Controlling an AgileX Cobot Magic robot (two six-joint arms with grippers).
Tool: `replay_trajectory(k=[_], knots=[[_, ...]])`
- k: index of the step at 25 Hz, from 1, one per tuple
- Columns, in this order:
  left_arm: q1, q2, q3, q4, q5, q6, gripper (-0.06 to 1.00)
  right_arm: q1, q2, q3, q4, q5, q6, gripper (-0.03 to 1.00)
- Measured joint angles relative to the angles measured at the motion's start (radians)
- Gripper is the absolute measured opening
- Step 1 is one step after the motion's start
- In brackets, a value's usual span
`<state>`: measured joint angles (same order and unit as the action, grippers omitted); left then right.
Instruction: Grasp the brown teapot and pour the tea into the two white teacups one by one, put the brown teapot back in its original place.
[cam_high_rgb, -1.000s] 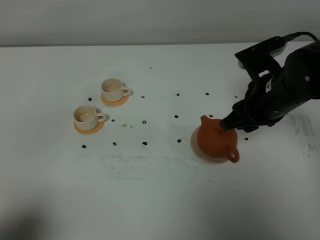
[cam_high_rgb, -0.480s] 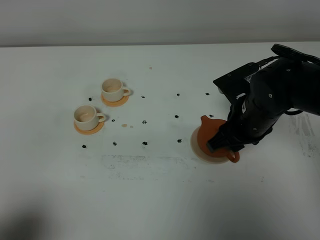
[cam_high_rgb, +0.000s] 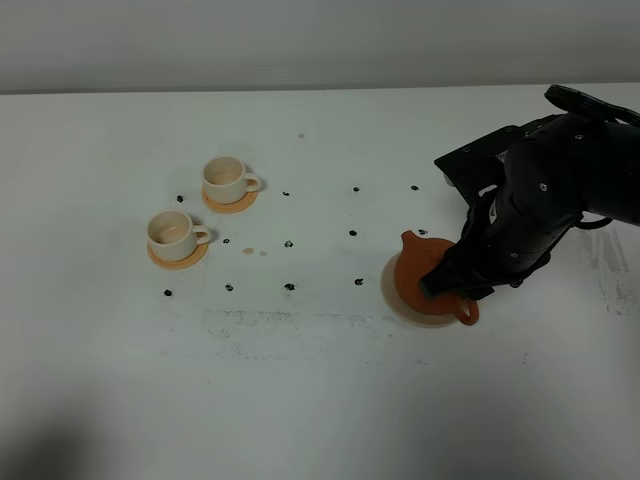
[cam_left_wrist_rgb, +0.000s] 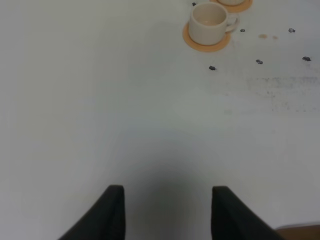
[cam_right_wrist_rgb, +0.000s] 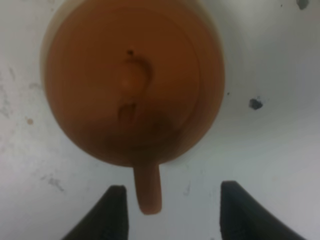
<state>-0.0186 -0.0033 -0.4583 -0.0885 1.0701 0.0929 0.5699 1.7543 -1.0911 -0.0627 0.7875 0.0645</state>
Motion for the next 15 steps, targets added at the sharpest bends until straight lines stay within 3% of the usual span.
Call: replay_trajectory(k=[15], knots=[[0.000, 0.000, 0.000, 0.000, 0.000, 0.001, 0.43, -0.018, 0.058, 0.000, 0.029, -0.020, -0.034, 0.44]])
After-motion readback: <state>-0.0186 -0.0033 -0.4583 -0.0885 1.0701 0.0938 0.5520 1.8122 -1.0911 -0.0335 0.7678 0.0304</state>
